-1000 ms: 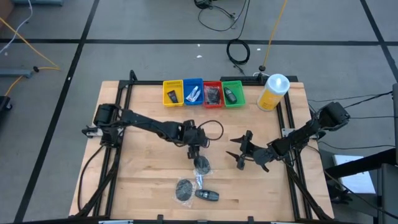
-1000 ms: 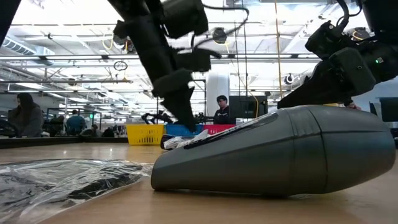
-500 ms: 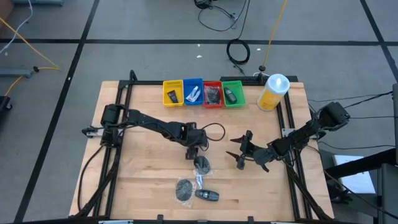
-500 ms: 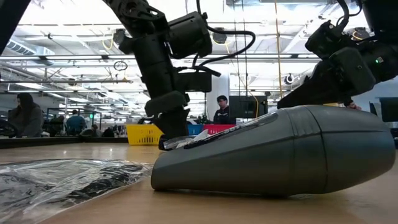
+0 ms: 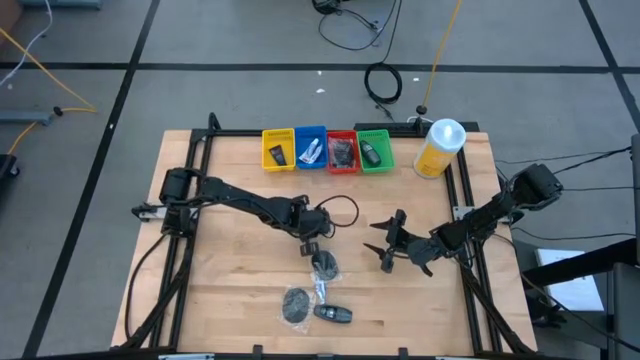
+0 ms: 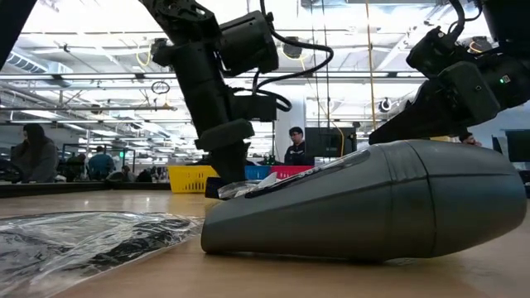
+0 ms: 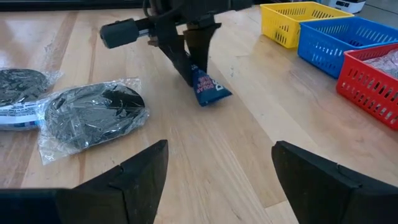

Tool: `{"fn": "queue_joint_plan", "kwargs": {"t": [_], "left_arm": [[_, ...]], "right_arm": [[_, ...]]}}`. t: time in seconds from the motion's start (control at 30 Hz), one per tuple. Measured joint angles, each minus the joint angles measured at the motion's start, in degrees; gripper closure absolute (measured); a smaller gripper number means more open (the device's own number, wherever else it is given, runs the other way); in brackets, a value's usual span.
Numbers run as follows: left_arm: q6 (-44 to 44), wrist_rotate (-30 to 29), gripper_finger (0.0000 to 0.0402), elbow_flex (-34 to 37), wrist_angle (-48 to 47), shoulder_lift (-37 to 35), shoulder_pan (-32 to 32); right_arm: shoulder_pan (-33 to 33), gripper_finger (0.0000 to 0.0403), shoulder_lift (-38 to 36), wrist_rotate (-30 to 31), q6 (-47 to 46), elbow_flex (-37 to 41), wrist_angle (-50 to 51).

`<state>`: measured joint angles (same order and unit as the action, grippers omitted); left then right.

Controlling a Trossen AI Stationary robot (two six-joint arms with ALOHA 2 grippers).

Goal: Pick & Place Travel size toiletries
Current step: Put the blue shave cream into the yellow basket

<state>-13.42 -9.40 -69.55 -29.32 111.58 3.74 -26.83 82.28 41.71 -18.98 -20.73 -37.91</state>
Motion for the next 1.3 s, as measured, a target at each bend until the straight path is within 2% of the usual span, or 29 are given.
{"fn": "queue_joint_plan", "kwargs": {"t": [0.23, 0.4, 0.5, 0.63, 0.83, 0.97, 1.17, 1.3], "left_arm": [[-10.44, -1.27, 0.0351, 0.15, -5.33, -5.82, 0.86], [-18.27, -5.36, 0.0356, 0.17, -10.55, -12.12, -0.81], [-21.32, -8.1, 0.036, 0.12, -12.89, -16.14, -4.21], [-21.02, -8.68, 0.0356, 0.1, -13.37, -18.89, -12.87], [-19.48, -8.57, 0.0354, 0.08, -13.33, -17.38, -27.55], [-19.09, -7.22, 0.0353, 0.08, -9.97, -14.94, -34.44], [-18.2, -0.94, 0.0353, 0.07, -3.41, -10.85, -38.91], [-18.18, -1.32, 0.0352, 0.06, -3.3, -8.88, -39.75]], "right_arm": [[0.0, 0.0126, 0.02, -0.18, -0.24, 0.0, 0.44], [0.19, 0.0126, 0.04, -5.57, -0.24, -0.02, 0.37], [0.68, 0.0126, 0.04, -5.84, 0.22, -0.02, 0.39], [1.8, 0.0126, 0.04, -5.86, 0.2, -0.02, 0.39], [2.1, 0.0126, 0.04, -5.89, 0.17, -0.04, 0.39], [2.1, 0.0126, 0.04, -5.88, 0.2, -0.04, 0.39], [2.1, 0.0126, 0.04, -5.88, 0.19, -0.04, 0.39], [2.1, 0.0126, 0.04, -5.88, 0.2, -0.04, 0.4]]}}
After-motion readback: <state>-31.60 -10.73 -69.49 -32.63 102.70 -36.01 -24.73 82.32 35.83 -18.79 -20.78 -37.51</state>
